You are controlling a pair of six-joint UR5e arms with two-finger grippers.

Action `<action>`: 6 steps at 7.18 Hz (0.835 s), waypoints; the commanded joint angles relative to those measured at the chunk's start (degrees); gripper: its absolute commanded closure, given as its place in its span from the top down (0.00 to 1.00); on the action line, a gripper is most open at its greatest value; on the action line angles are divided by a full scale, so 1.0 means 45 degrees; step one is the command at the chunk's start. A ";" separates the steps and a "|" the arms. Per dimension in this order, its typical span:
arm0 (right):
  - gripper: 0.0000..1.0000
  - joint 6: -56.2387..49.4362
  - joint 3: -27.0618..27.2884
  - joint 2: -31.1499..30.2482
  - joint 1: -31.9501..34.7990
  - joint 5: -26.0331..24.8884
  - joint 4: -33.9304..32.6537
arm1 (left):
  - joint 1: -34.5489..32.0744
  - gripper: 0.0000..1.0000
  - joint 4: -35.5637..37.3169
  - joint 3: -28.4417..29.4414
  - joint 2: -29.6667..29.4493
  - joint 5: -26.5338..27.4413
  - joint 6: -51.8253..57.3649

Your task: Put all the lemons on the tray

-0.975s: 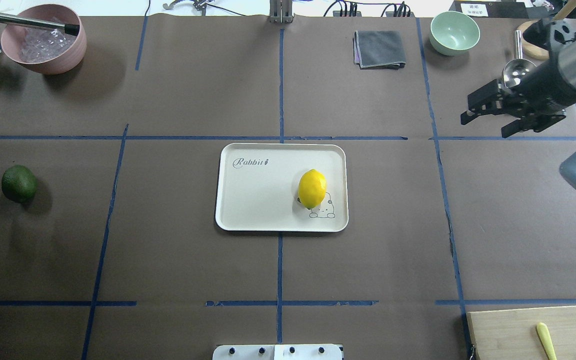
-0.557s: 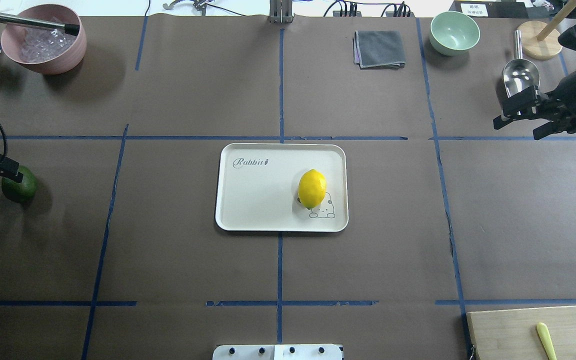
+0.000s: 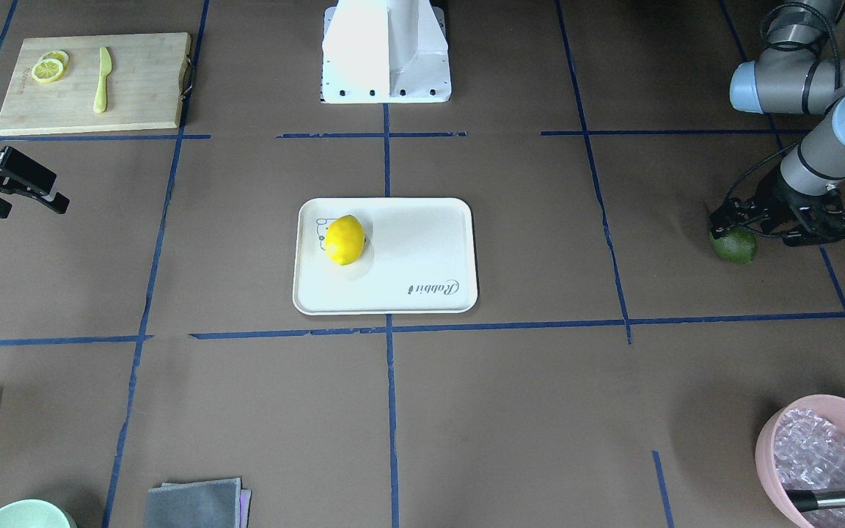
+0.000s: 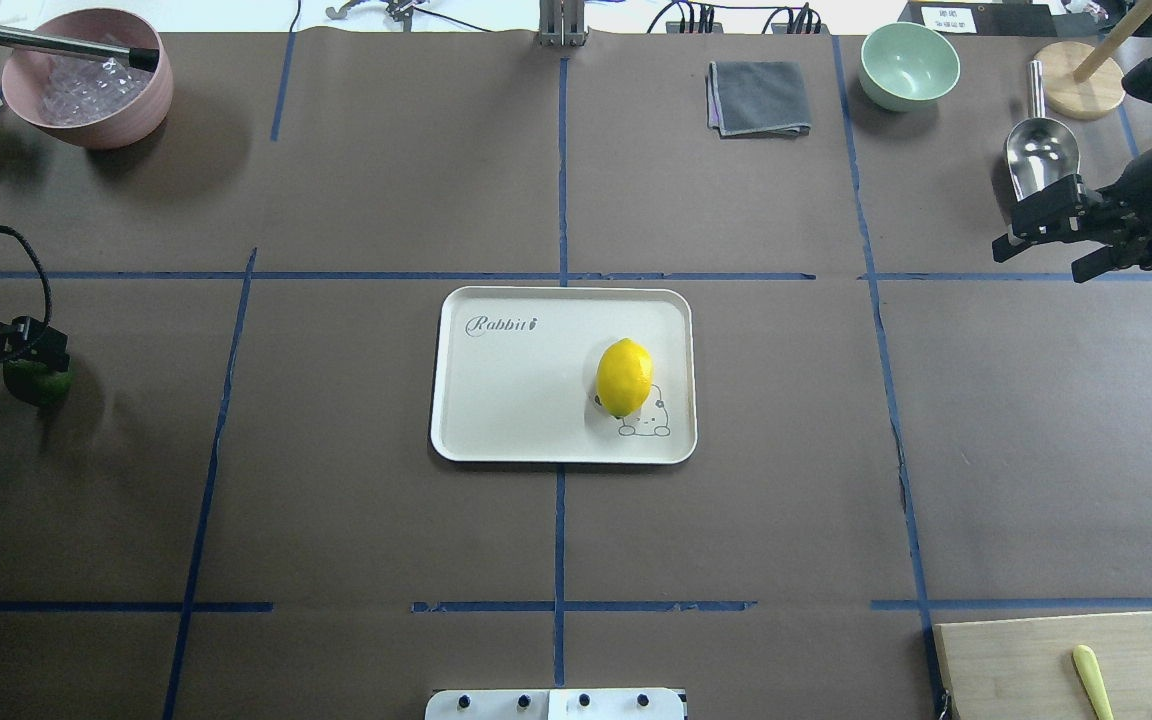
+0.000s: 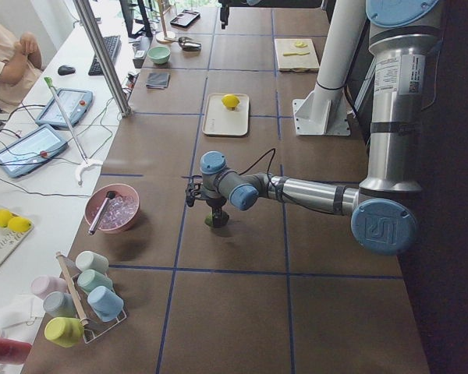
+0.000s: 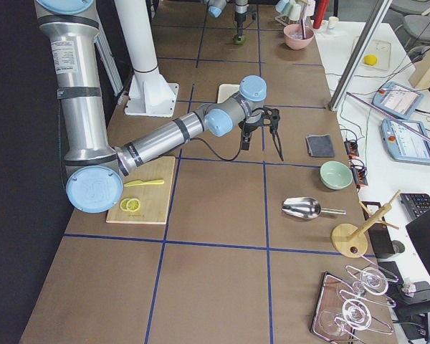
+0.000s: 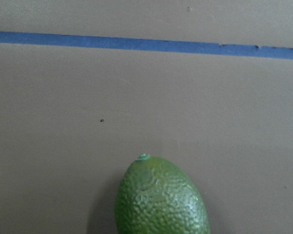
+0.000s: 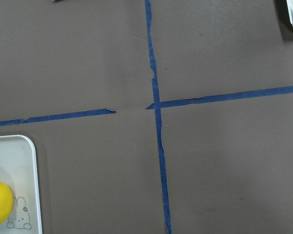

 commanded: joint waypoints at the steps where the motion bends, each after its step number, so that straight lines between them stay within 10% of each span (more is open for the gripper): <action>1: 1.00 -0.0001 0.0003 -0.0020 0.0006 -0.0021 0.0007 | 0.0070 1.00 -0.0001 0.0265 -0.0286 0.0016 -0.0022; 6: 1.00 -0.0001 0.0023 -0.0099 -0.0014 -0.0041 0.0027 | 0.0266 1.00 -0.0001 0.0831 -0.0483 0.0035 0.0076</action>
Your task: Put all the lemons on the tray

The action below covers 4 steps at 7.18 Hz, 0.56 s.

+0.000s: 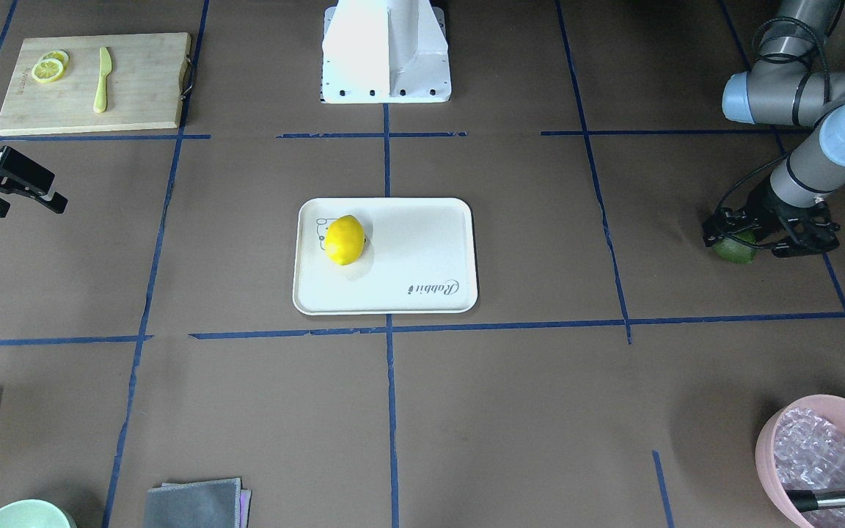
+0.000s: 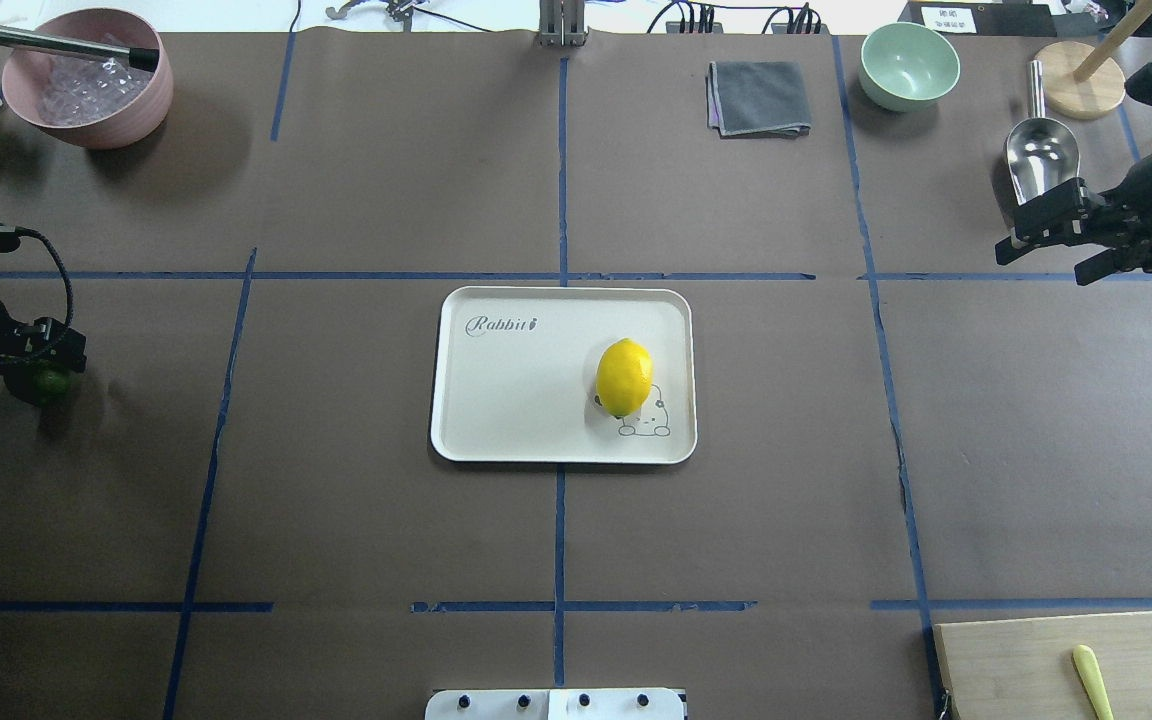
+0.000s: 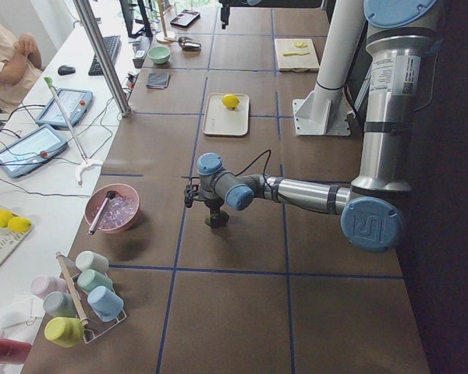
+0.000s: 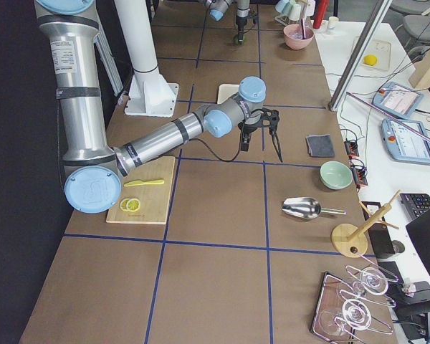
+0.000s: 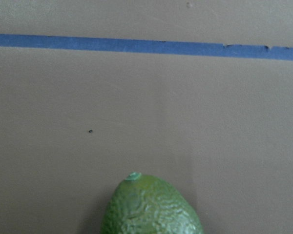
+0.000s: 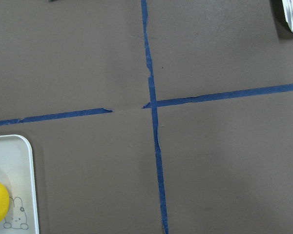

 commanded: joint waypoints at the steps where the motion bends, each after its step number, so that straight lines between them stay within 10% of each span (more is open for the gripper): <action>1: 1.00 0.0000 0.0001 0.0015 -0.0006 -0.0002 0.0001 | 0.0025 0.98 -0.0019 0.0175 -0.0011 0.0007 0.0012; 2: 1.00 0.0000 0.0001 0.0015 -0.0006 -0.0002 0.0001 | 0.0025 0.79 -0.0020 0.0175 -0.0011 0.0007 -0.0047; 4: 1.00 0.0000 0.0001 0.0015 -0.0006 -0.0002 0.0001 | 0.0025 0.00 0.0039 0.0020 -0.0147 -0.0051 -0.0106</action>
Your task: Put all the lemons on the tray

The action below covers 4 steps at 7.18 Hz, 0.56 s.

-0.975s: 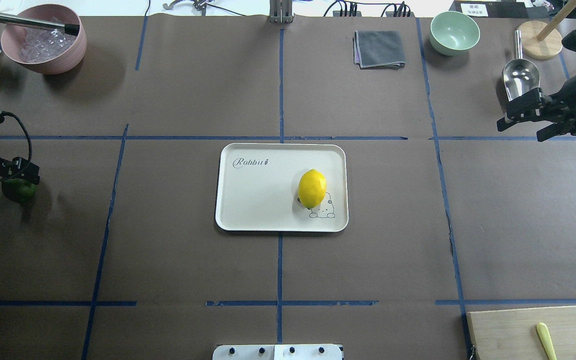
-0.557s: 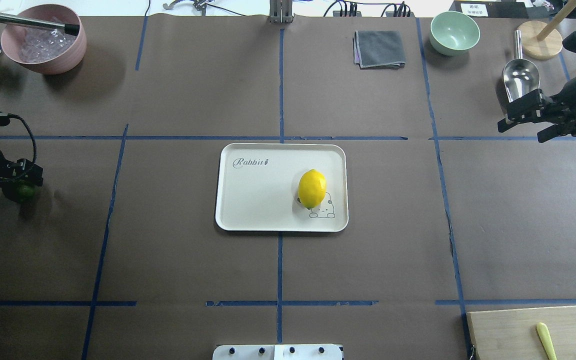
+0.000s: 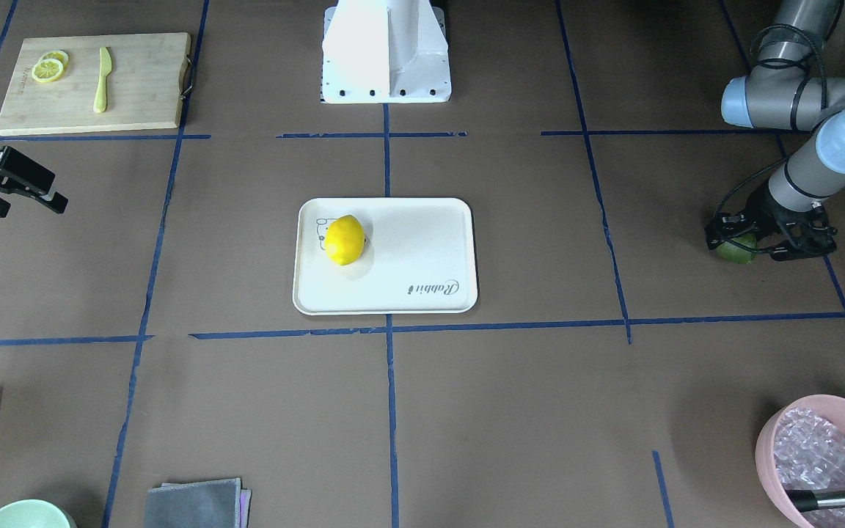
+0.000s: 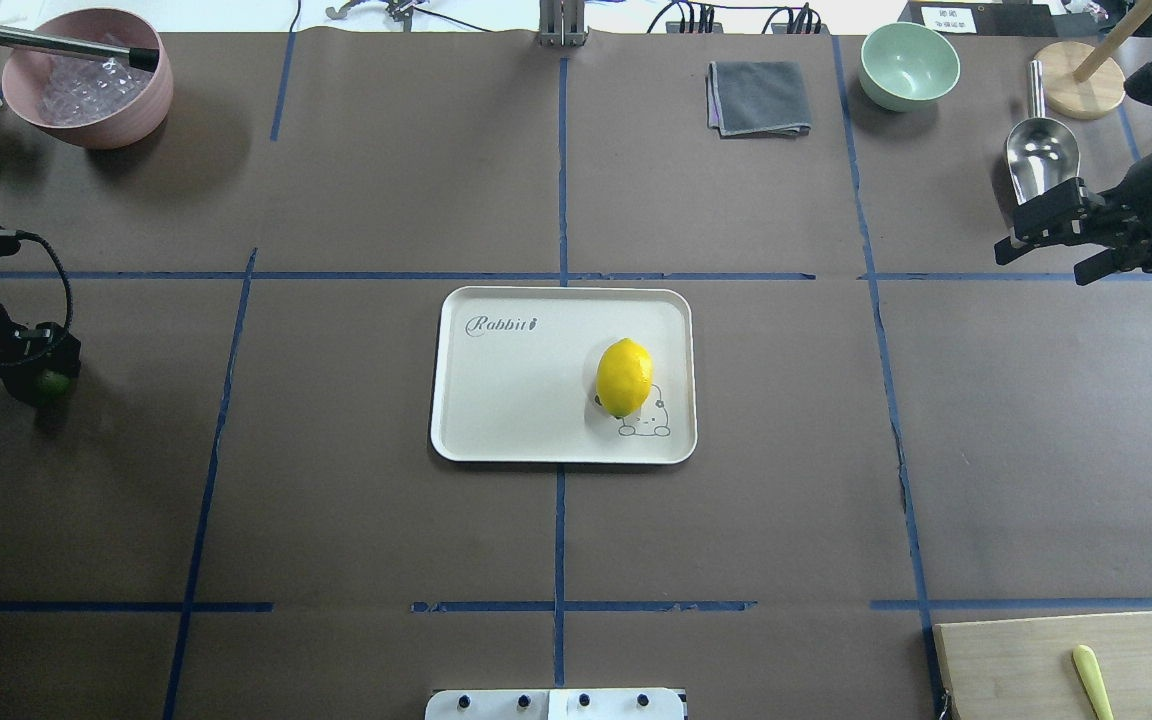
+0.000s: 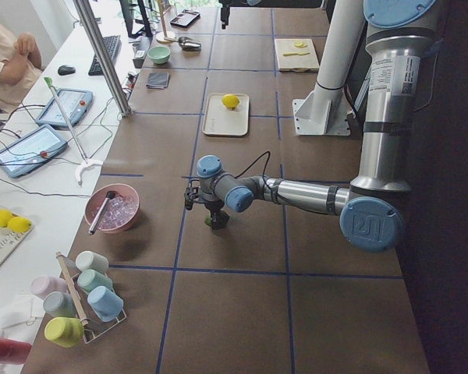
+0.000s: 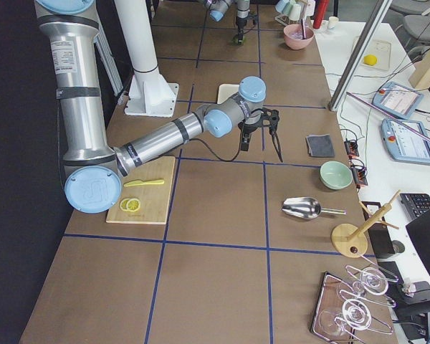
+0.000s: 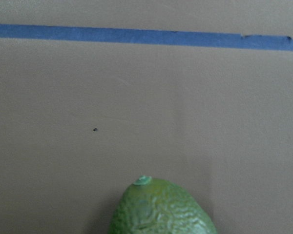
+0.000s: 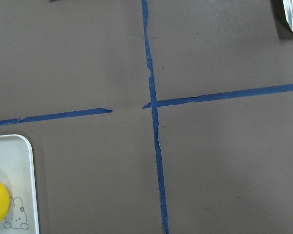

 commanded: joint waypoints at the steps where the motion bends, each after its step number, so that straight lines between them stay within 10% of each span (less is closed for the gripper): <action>1: 1.00 0.0000 0.0000 0.0002 0.0000 0.0000 0.0000 | -0.0018 0.00 0.0152 -0.0579 -0.0286 -0.0122 -0.0034; 4: 1.00 0.0000 0.0000 0.0002 0.0000 -0.0020 0.0020 | 0.0524 0.00 0.1183 -0.1717 -0.3299 -0.1292 0.0005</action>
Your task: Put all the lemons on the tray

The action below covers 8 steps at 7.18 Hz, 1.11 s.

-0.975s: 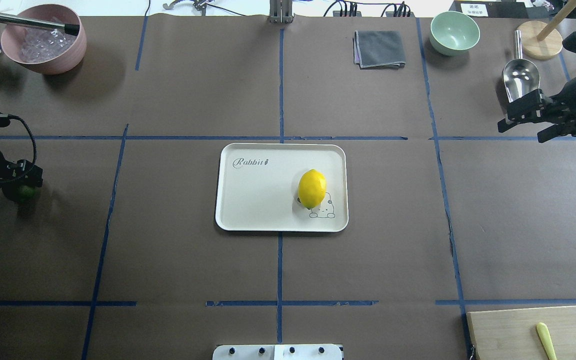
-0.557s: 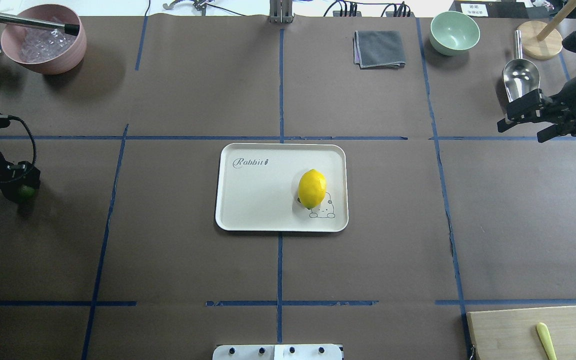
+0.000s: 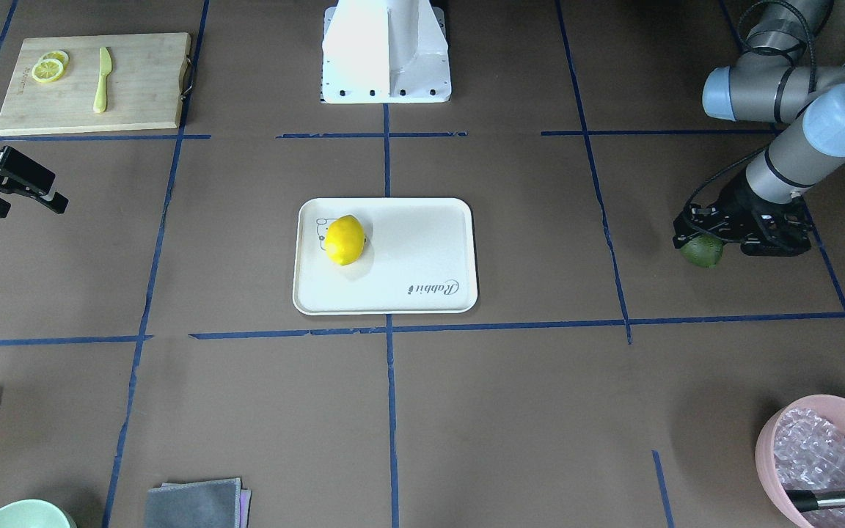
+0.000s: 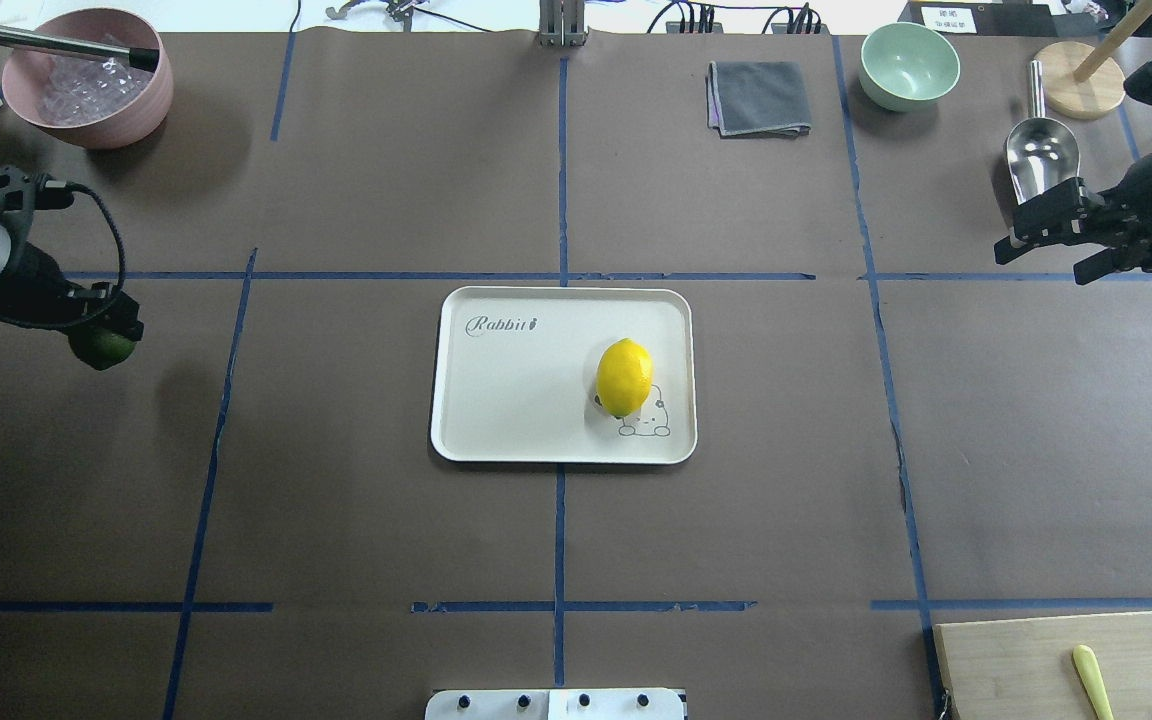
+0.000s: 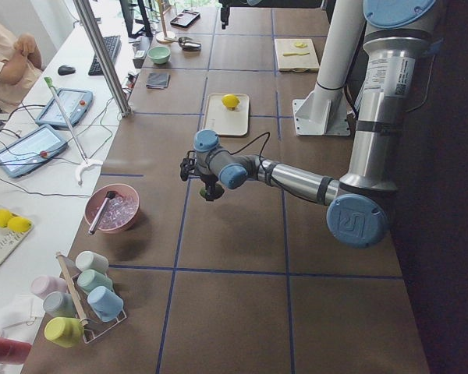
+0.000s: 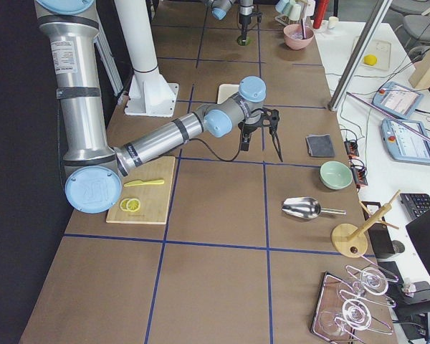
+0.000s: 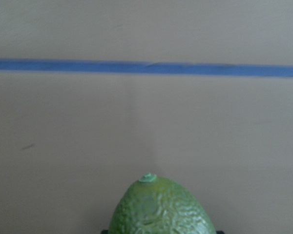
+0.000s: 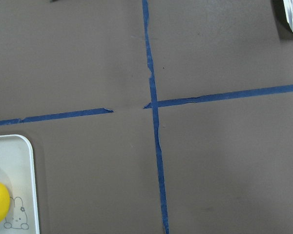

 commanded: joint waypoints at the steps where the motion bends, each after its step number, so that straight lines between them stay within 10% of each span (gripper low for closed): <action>1: 1.00 0.0000 -0.0020 -0.0044 0.0019 -0.0007 0.0002 | 0.1489 0.00 0.1042 -0.0180 -0.2756 -0.0299 -0.0034; 5: 1.00 -0.0020 -0.0059 -0.0142 0.0000 -0.0066 0.0022 | 0.4740 0.00 0.2512 0.1800 -0.7053 0.2509 -0.0835; 8: 1.00 -0.0020 -0.0001 -0.0162 0.0000 -0.0047 0.0022 | 0.4743 0.02 0.2473 0.3234 -0.7689 0.2515 -0.0719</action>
